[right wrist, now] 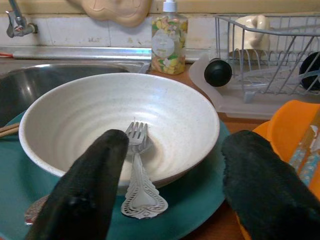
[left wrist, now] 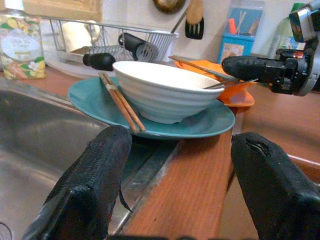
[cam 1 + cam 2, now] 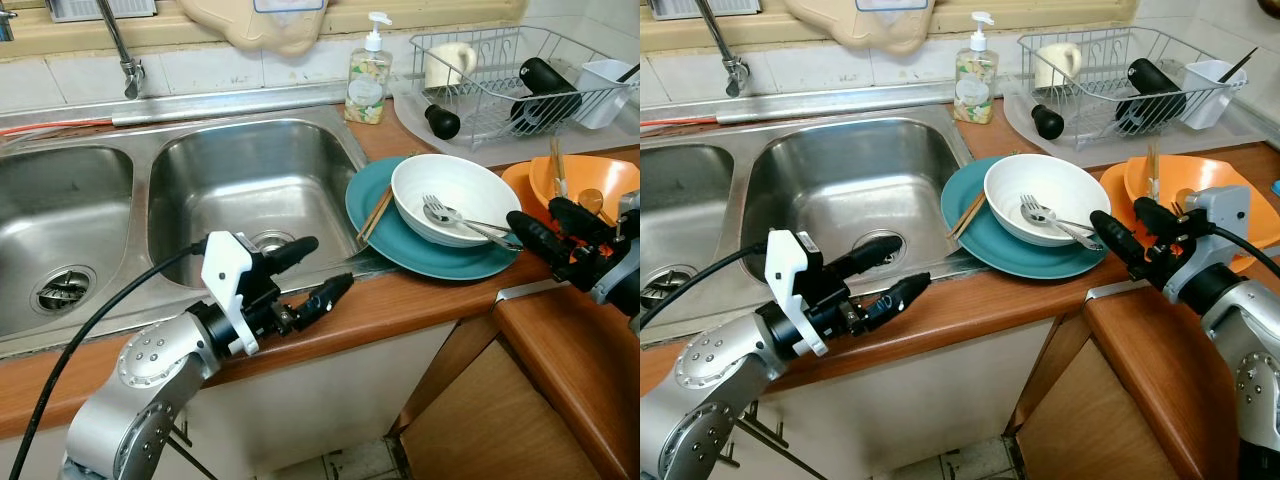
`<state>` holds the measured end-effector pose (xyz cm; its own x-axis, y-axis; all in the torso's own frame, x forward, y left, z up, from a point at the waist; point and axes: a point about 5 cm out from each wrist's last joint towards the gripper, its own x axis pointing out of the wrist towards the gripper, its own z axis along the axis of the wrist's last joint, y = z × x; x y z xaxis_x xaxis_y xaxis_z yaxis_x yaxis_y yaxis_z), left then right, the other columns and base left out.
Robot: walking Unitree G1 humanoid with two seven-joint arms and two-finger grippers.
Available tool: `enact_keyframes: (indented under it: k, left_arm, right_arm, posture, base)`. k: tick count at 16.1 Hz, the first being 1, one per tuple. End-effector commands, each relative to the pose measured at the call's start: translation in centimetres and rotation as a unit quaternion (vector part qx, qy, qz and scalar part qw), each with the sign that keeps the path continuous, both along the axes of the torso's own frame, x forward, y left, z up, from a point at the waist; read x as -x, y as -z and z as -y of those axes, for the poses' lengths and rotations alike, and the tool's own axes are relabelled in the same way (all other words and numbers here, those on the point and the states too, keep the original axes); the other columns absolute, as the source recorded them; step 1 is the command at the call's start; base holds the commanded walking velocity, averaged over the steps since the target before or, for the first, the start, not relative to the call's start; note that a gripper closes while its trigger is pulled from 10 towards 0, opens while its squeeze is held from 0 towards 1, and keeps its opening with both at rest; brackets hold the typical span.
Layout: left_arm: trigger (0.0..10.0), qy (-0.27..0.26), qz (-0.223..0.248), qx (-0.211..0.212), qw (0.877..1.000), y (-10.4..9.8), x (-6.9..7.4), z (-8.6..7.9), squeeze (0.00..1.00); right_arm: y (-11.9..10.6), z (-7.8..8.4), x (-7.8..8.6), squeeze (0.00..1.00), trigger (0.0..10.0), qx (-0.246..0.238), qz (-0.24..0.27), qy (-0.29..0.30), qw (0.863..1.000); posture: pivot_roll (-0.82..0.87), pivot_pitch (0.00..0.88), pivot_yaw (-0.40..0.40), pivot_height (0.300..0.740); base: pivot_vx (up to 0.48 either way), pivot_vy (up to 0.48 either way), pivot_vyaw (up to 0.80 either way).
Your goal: Kitchen organization
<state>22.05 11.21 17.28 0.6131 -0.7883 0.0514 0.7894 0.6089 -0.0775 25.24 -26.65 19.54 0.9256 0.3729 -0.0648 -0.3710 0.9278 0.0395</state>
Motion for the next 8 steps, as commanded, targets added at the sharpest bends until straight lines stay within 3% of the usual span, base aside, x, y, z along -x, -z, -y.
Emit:
enact_keyframes:
  k: [1, 6, 8]
  left_arm:
    - [10.0, 0.010, 0.003, 0.001, 1.000, -0.31, 0.35, 0.23, 0.00]
    - [10.0, 0.015, 0.002, 0.003, 1.000, -0.34, 0.42, 0.35, 0.00]
    - [10.0, 0.015, 0.001, 0.004, 1.000, -0.35, 0.46, 0.46, 0.00]
  right_arm:
    - [0.17, -0.09, 0.13, 0.00, 0.0, -0.001, -0.003, -0.010, 1.000]
    - [0.54, -0.58, 0.24, 0.00, 0.0, 0.000, -0.015, -0.036, 0.999]
    - [0.82, -0.82, 0.31, 0.00, 2.9, 0.003, -0.025, -0.047, 0.999]
  posture:
    - [-0.13, 0.000, -0.001, 0.740]
    - [-0.13, 0.000, -0.005, 0.740]
    - [-0.13, 0.000, -0.008, 0.740]
  base:
    - [0.000, 0.000, 0.00]
    - [0.000, 0.000, 0.00]
    - [0.000, 0.000, 0.00]
